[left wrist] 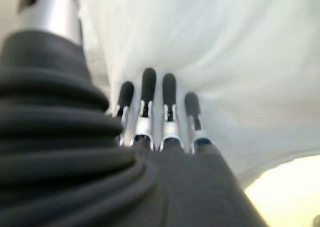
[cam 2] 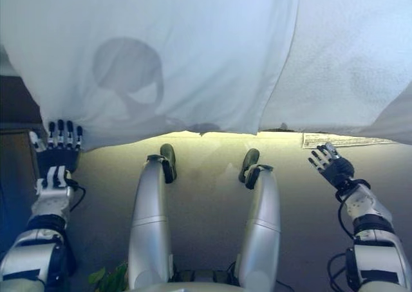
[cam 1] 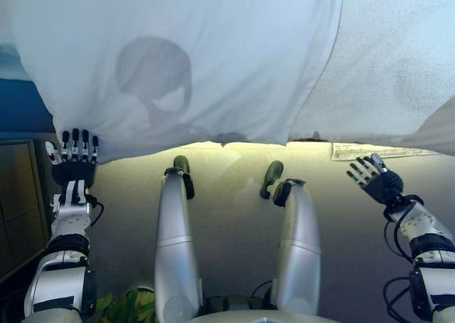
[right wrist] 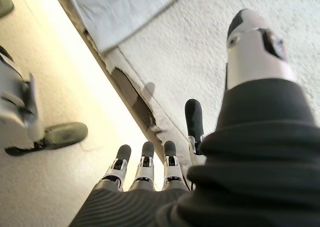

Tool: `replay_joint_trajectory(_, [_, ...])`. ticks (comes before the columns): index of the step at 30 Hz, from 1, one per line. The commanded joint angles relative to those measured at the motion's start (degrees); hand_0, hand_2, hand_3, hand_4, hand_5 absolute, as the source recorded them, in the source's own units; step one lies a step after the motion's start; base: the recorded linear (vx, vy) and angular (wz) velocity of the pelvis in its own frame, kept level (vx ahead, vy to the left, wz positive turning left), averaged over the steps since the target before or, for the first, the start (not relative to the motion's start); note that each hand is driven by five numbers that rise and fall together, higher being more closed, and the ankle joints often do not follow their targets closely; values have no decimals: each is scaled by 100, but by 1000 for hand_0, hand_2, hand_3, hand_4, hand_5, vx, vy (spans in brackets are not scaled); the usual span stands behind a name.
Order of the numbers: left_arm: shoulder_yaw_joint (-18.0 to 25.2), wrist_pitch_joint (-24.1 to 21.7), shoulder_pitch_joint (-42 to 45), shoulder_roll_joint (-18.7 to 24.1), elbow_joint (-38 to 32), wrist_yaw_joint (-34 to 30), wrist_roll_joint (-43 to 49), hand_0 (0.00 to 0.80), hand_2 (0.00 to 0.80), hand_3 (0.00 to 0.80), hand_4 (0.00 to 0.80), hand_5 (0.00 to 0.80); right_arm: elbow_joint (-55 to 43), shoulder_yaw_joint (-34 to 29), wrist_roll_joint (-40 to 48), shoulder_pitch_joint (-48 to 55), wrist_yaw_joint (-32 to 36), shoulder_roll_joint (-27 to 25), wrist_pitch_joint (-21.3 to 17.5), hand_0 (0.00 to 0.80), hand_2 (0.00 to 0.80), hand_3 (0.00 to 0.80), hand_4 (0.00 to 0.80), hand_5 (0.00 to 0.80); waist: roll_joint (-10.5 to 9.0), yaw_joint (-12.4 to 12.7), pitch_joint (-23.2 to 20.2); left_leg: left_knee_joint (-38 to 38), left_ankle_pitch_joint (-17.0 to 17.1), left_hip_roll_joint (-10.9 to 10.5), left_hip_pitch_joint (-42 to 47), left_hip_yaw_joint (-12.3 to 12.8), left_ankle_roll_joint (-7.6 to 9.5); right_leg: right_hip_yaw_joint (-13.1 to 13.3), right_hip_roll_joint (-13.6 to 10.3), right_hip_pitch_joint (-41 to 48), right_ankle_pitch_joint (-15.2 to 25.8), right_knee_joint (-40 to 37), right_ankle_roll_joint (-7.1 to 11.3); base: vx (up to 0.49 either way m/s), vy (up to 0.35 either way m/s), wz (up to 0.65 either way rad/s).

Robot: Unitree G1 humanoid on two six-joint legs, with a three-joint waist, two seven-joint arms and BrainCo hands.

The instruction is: Make the bed neatly

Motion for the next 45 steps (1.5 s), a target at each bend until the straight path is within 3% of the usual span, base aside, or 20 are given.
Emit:
replay_joint_trajectory(1, [385, -114, -141, 408, 360, 302, -355, 0, 0, 0, 0, 0, 293, -342, 195, 143, 183, -284, -216, 0, 0, 0, 0, 0, -52, 53, 63, -100, -156, -76, 155, -308, -247, 328, -294, 39, 225, 177, 221, 24, 38, 3])
replay_joint_trajectory(10, [747, 167, -268, 993, 898, 835, -429, 0, 0, 0, 0, 0, 407, -440, 273, 81, 386, -590, -245, 0, 0, 0, 0, 0, 53, -13, 59, 543, -399, -85, -291, -252, -213, 530, -353, -385, 62, 612, 157, 31, 64, -3])
replay_joint_trajectory(21, [907, 172, 240, 623, 808, 1160, -389, 0, 0, 0, 0, 0, 84, -479, 282, 473, 466, -193, -289, 0, 0, 0, 0, 0, 141, -101, -38, 251, -371, 48, 256, -78, -354, 561, -336, 118, 130, 291, 236, 54, -51, -1])
replay_joint_trajectory(30, [507, 485, 809, -679, 961, 410, 399, 0, 0, 0, 0, 0, -133, -336, 444, 736, 243, 745, -561, 0, 0, 0, 0, 0, 99, -112, -111, -1017, -6, 62, 1589, 161, -487, 218, -344, 1366, 424, -767, 386, 50, -194, 6])
replay_joint_trajectory(33, [320, 438, 1006, -1086, 989, 246, 669, 0, 0, 0, 0, 0, -120, -312, 169, 892, 193, 1050, -708, 0, 0, 0, 0, 0, 68, -102, -171, -1437, 146, 35, 2024, 198, -496, 94, -366, 1777, 554, -1128, 423, 78, -229, 14])
replay_joint_trajectory(34, [246, 411, 1123, -1236, 963, 162, 833, 0, 0, 0, 0, 0, -90, -250, -315, 1018, 160, 1185, -893, 0, 0, 0, 0, 0, 44, -89, -250, -1694, 245, 24, 2295, 247, -473, 19, -389, 2029, 638, -1364, 437, 96, -198, 17])
replay_joint_trajectory(40, [-79, 596, 1456, -1197, 1058, 232, 1950, 0, 0, 0, 0, 0, 8, 61, -1040, 1528, 232, 1502, -1140, 0, 0, 0, 0, 0, -43, -116, -605, -2604, 719, 31, 3353, 421, -419, -226, -470, 3137, 1017, -2388, 403, 90, -230, 14])
replay_joint_trajectory(45, [-361, 445, 1690, -1147, 1110, 323, 3128, 0, 0, 0, 0, 0, 95, 332, -1513, 1909, 203, 1891, -1264, 0, 0, 0, 0, 0, 20, -190, -883, -3498, 1074, -56, 4377, 651, -359, -361, -473, 4151, 1226, -3266, 416, 112, -147, -6])
